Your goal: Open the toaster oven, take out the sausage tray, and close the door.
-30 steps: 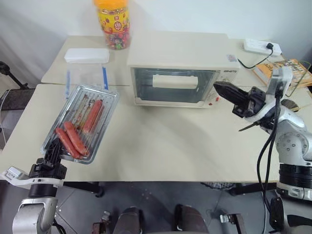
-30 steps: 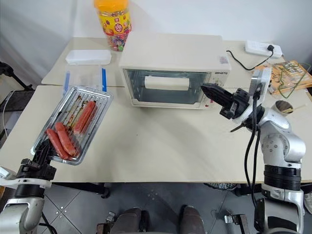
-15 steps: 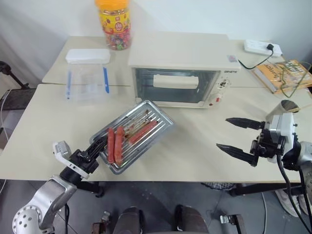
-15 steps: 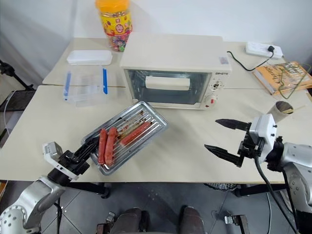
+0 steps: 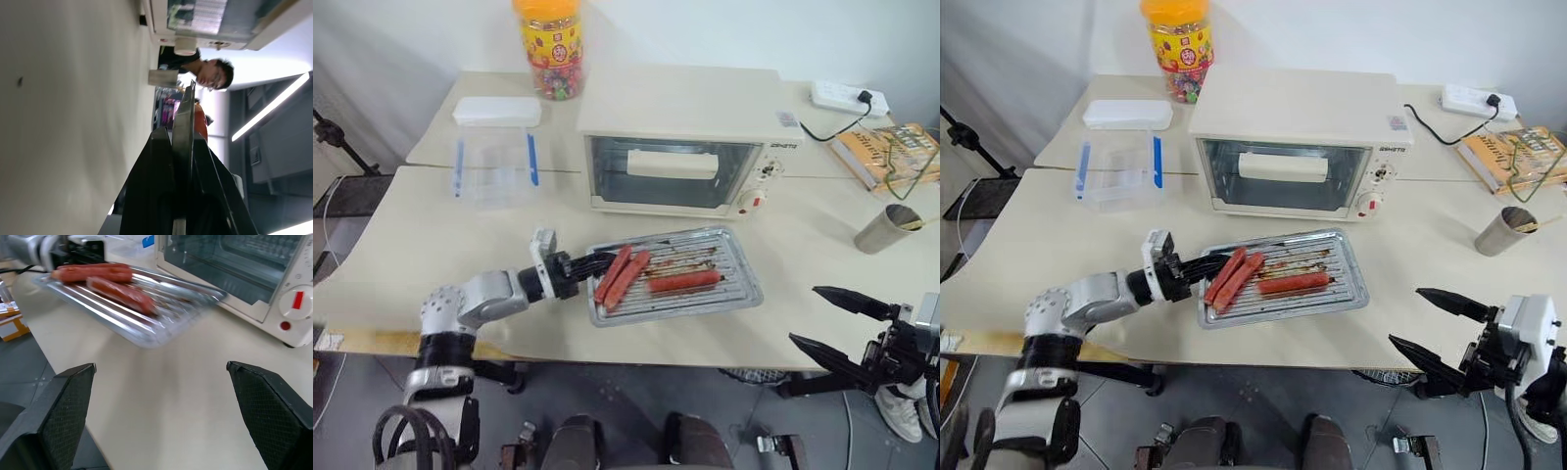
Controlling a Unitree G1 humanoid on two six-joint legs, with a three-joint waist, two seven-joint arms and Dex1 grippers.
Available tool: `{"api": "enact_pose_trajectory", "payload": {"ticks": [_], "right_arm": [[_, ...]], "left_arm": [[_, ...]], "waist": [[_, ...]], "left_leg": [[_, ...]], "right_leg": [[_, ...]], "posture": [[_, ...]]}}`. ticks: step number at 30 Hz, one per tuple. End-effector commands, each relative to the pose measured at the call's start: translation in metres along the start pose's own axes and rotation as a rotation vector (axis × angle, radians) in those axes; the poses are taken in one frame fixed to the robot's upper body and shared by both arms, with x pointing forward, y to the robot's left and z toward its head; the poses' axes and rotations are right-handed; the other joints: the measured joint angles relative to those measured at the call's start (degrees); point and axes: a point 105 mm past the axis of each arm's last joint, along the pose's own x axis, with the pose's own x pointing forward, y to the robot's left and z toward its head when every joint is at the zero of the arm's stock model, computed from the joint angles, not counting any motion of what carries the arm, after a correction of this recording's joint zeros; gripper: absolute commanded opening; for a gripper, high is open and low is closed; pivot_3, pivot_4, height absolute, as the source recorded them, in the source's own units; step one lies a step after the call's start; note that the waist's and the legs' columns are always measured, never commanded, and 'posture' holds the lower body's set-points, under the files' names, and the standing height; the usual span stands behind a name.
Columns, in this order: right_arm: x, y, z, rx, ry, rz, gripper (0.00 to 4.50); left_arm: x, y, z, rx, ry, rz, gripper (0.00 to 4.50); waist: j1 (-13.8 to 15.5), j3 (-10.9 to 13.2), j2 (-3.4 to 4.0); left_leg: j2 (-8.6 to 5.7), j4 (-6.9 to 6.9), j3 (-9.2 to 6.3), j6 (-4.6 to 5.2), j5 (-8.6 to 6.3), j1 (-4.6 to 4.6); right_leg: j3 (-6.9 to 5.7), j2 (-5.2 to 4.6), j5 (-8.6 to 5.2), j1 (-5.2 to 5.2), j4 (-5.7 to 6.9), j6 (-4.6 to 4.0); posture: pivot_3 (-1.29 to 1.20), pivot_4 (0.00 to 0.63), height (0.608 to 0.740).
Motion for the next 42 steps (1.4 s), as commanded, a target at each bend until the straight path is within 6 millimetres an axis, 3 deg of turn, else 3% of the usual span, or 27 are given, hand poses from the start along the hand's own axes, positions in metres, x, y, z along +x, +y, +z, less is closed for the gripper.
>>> {"api": "enact_pose_trajectory", "payload": {"ticks": [1,7,15,23,30,38,41,42], "right_arm": [[-0.005,0.003,0.012,-0.051,-0.023,-0.038,4.47],[-0.007,0.010,0.013,-0.046,-0.029,-0.067,4.47],[-0.001,0.009,0.011,-0.041,-0.044,-0.073,4.47],[0.001,0.006,0.012,-0.044,-0.049,-0.063,4.50],[0.007,0.005,0.009,-0.031,-0.051,-0.004,4.50],[0.016,-0.002,0.001,0.005,-0.038,0.056,4.50],[0.018,-0.002,0.002,0.027,-0.044,0.089,4.50],[0.020,0.000,0.005,0.037,-0.057,0.120,4.50]], "left_arm": [[0.017,0.002,-0.003,0.011,0.054,0.018,0.00],[0.022,-0.006,0.002,0.043,0.075,0.004,0.00],[0.013,0.008,-0.009,0.117,0.113,0.077,0.00],[0.013,0.012,-0.004,0.175,0.028,0.096,2.33],[-0.026,0.001,0.000,0.343,-0.053,0.131,4.39],[-0.106,-0.031,-0.003,0.870,-0.091,0.112,4.45],[-0.118,-0.028,-0.009,1.041,-0.020,0.119,4.45],[-0.128,-0.025,-0.012,1.180,0.028,0.127,4.45]], "waist": [[-0.11,0.00,-0.01],[-0.25,0.01,-0.02],[-0.47,0.01,-0.01],[-0.33,0.01,-0.01],[-1.12,0.01,-0.01],[-1.78,0.00,0.05],[-1.27,0.01,0.14],[-1.24,0.01,0.14]], "left_leg": [[0.00,0.00,0.02,0.00,0.00,0.00],[0.05,-0.05,0.34,-0.05,0.01,-0.02],[0.08,-0.06,0.29,-0.07,0.01,-0.01],[0.08,-0.06,0.28,-0.07,0.01,0.00],[0.13,-0.07,0.16,-0.08,0.01,0.01],[0.19,-0.13,0.21,-0.20,-0.05,0.03],[0.18,-0.12,0.42,-0.31,-0.13,0.00],[0.19,-0.12,0.46,-0.32,-0.14,-0.01]], "right_leg": [[0.00,0.00,0.00,0.00,-0.02,0.01],[0.00,0.05,0.00,-0.04,-0.05,0.01],[0.06,0.06,0.01,-0.09,-0.02,0.01],[0.08,0.06,0.01,-0.08,-0.02,0.01],[0.10,0.07,0.00,-0.11,0.02,0.01],[0.17,0.13,-0.05,-0.23,0.04,-0.09],[0.14,0.11,-0.07,-0.24,-0.03,-0.13],[0.14,0.09,-0.07,-0.23,-0.05,-0.13]], "posture": [[0.00,0.150,0.740],[0.00,0.150,0.740],[0.00,0.150,0.740],[0.00,0.150,0.740],[0.00,0.150,0.740],[0.00,0.150,0.740],[0.00,0.150,0.740],[0.00,0.150,0.740]]}}
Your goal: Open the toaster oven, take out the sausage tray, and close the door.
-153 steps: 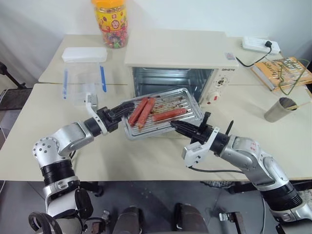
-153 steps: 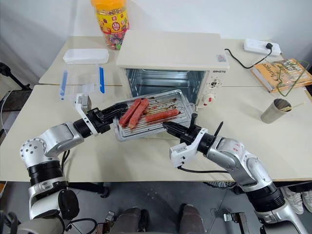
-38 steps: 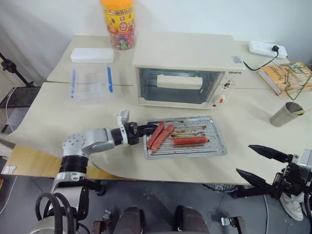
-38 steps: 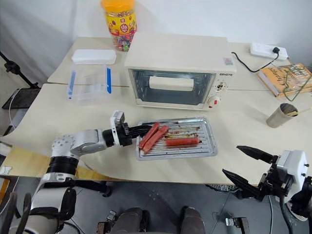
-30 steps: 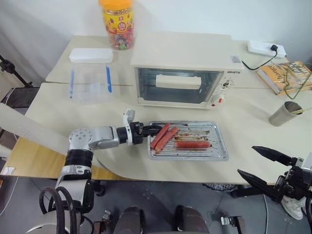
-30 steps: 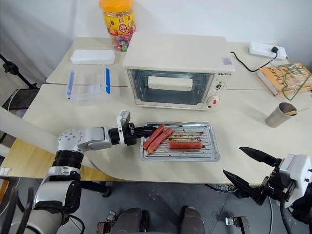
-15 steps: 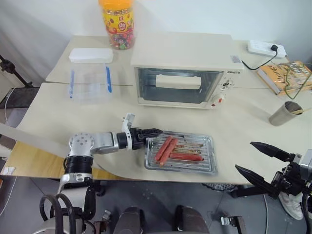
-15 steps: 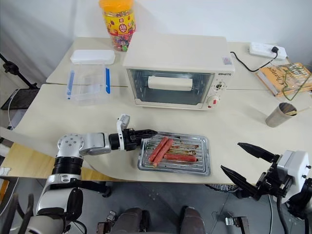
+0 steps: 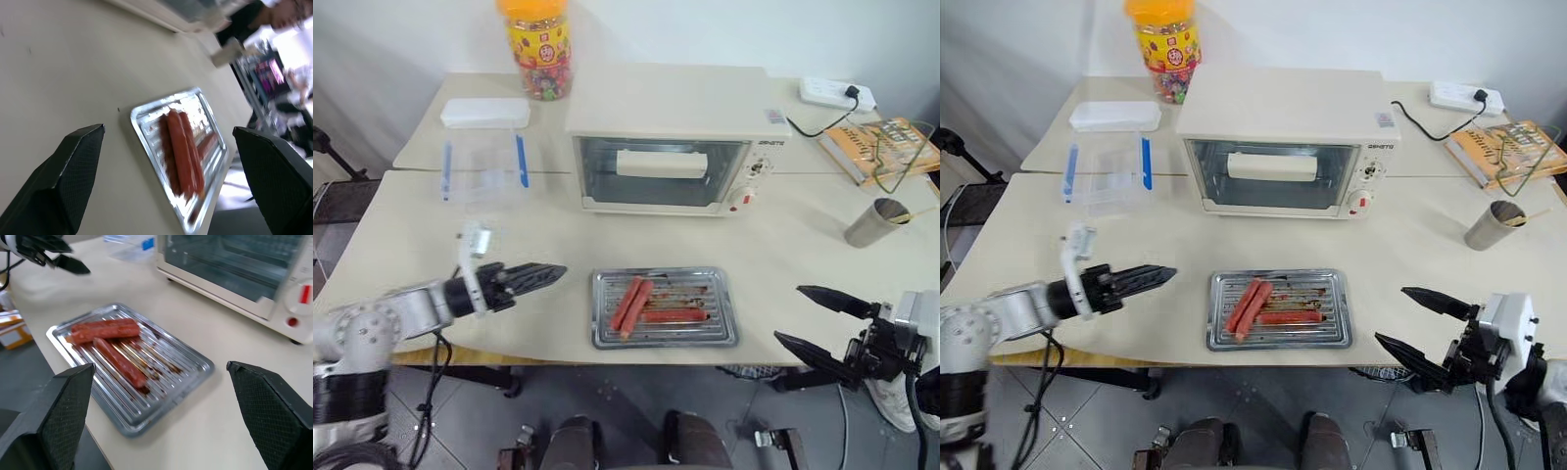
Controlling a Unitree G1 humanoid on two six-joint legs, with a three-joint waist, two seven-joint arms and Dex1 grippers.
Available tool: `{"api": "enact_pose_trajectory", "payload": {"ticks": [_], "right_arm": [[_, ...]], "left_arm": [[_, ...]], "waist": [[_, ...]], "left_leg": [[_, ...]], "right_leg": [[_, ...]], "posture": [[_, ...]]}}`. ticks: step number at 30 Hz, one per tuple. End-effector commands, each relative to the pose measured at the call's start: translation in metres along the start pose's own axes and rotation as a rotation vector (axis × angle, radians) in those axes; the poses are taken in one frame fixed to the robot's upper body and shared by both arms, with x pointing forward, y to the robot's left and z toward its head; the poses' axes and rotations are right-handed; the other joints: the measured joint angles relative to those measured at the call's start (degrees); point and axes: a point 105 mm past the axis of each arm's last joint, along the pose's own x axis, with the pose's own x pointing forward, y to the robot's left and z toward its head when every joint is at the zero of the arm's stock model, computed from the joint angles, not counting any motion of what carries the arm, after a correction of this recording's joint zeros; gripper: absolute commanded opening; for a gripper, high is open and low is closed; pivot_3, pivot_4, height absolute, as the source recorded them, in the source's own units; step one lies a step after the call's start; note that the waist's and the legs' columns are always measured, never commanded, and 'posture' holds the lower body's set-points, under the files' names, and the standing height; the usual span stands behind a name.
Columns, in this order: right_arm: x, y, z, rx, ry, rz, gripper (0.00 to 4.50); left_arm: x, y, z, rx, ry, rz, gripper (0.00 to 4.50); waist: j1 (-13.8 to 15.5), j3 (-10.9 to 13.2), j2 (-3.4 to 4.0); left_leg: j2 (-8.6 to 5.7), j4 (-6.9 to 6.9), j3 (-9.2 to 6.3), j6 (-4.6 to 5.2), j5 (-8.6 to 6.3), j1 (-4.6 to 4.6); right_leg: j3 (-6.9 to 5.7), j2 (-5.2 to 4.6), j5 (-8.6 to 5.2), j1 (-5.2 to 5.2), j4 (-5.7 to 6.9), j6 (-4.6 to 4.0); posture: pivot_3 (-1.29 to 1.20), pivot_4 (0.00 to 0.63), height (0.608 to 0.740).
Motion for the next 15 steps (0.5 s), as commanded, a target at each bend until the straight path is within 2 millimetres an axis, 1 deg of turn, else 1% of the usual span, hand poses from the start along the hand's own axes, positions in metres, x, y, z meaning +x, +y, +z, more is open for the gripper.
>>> {"api": "enact_pose_trajectory", "payload": {"ticks": [1,2,4,5,7,11,15], "right_arm": [[0.005,0.005,0.014,0.000,-0.049,0.093,4.50],[0.008,0.006,0.018,-0.004,-0.062,0.119,4.50],[0.013,0.014,0.024,-0.071,-0.053,0.210,4.50],[0.014,0.018,0.024,-0.091,-0.045,0.247,4.50],[0.017,0.024,0.025,-0.144,-0.033,0.308,4.50],[0.022,0.022,0.026,-0.181,-0.041,0.306,4.50],[0.026,0.017,0.026,-0.180,-0.053,0.275,4.50]], "left_arm": [[-0.022,-0.009,-0.003,0.464,0.070,-0.095,4.45],[-0.030,-0.009,-0.008,0.593,0.110,-0.119,4.45],[-0.044,-0.018,-0.017,0.732,0.191,-0.215,4.45],[-0.048,-0.021,-0.020,0.780,0.215,-0.251,4.45],[-0.048,-0.026,-0.018,0.906,0.168,-0.260,4.45],[-0.041,-0.029,-0.020,0.877,0.115,-0.250,4.45],[-0.033,-0.031,-0.021,0.858,0.080,-0.237,4.45]], "waist": [[-0.22,0.00,0.01],[-0.36,0.00,0.06],[-0.55,0.00,0.06],[-0.55,0.00,0.07],[-0.54,0.01,0.07],[-0.28,0.01,0.06],[-0.41,0.02,0.03]], "left_leg": [[0.01,0.00,0.00,-0.01,-0.02,-0.01],[0.06,0.00,-0.01,-0.03,-0.07,0.00],[0.13,-0.03,0.02,-0.02,-0.17,-0.01],[0.19,-0.03,0.06,0.00,-0.20,-0.02],[0.26,-0.03,0.28,0.05,-0.24,-0.03],[0.28,0.02,0.50,0.12,-0.26,-0.03],[0.28,0.10,0.53,0.16,-0.26,0.01]], "right_leg": [[0.00,0.00,0.00,0.00,-0.02,0.00],[0.04,0.00,0.00,-0.05,-0.02,-0.01],[0.08,0.03,-0.04,-0.17,-0.02,-0.09],[0.06,0.05,-0.05,-0.20,-0.01,-0.10],[0.01,0.08,-0.06,-0.21,-0.02,-0.12],[0.02,0.07,-0.03,-0.19,0.03,-0.07],[0.06,0.05,0.01,-0.15,0.06,0.01]], "posture": [[0.00,0.150,0.740],[0.00,0.150,0.740],[0.00,0.150,0.740],[0.00,0.150,0.740],[0.00,0.150,0.740],[0.00,0.150,0.740],[0.00,0.150,0.740]]}}
